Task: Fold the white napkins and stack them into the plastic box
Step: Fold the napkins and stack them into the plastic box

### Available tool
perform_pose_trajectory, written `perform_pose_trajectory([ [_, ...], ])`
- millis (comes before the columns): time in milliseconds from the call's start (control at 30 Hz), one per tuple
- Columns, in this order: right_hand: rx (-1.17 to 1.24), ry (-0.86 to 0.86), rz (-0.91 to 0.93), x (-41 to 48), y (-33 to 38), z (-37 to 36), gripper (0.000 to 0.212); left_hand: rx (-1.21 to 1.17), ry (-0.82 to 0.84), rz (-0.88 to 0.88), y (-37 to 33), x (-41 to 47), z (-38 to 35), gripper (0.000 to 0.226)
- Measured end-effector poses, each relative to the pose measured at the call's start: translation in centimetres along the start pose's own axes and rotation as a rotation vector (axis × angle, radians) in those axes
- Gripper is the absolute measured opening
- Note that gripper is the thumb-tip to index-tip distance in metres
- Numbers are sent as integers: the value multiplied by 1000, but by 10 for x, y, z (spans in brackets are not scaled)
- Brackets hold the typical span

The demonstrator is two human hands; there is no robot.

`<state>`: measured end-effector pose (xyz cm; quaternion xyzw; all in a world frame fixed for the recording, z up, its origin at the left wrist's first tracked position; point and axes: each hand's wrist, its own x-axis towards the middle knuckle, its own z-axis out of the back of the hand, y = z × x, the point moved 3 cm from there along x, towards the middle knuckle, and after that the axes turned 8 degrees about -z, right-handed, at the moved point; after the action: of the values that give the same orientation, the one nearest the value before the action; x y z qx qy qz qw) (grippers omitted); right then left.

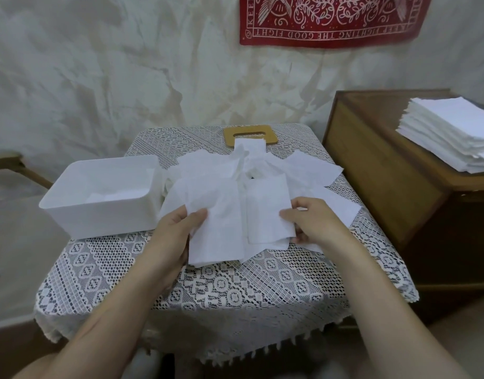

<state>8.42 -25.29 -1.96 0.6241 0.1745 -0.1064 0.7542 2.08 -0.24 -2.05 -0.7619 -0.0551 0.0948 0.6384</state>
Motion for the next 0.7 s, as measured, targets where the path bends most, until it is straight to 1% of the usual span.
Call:
perform_pose_trajectory([
  [67, 50, -32, 6, 4, 1, -2, 26, 17, 11, 4, 2, 0, -2, 20],
  [100, 42, -76, 21, 7, 2, -3, 31, 25, 16, 6, 3, -1, -3, 20],
  [200, -94, -211, 75, 12, 7, -7, 25, 55, 28, 2, 6, -1, -3, 22],
  [300, -246, -249, 195, 12, 13, -8, 20, 58, 22, -16, 5, -2, -3, 21],
  [333, -233, -243, 256, 8, 18, -8, 20, 48, 20, -18, 4, -2, -3, 21],
  [367, -137, -219, 305, 3, 22, -8, 18, 31, 18, -17, 4, -2, -3, 21],
  [400, 13, -169, 321, -4, 25, -9, 15, 17, 17, -13, 4, -2, -3, 21],
  [467, 311, -26, 291, -19, 30, -13, 13, -5, 20, -8, 3, -2, -4, 21],
  [500, 399, 40, 269, -25, 31, -17, 14, -19, 28, -4, 3, -2, -5, 22],
  [533, 437, 93, 250, -29, 30, -21, 14, -31, 38, 0, 3, -3, -6, 22],
  [600, 429, 160, 218, -32, 26, -32, 13, -60, 55, 8, 2, -4, -8, 22],
  [633, 398, 175, 204, -33, 25, -39, 12, -85, 57, 14, 2, -4, -10, 22],
  [700, 296, 154, 185, -33, 21, -51, 9, -131, 57, 23, 1, -5, -12, 23],
])
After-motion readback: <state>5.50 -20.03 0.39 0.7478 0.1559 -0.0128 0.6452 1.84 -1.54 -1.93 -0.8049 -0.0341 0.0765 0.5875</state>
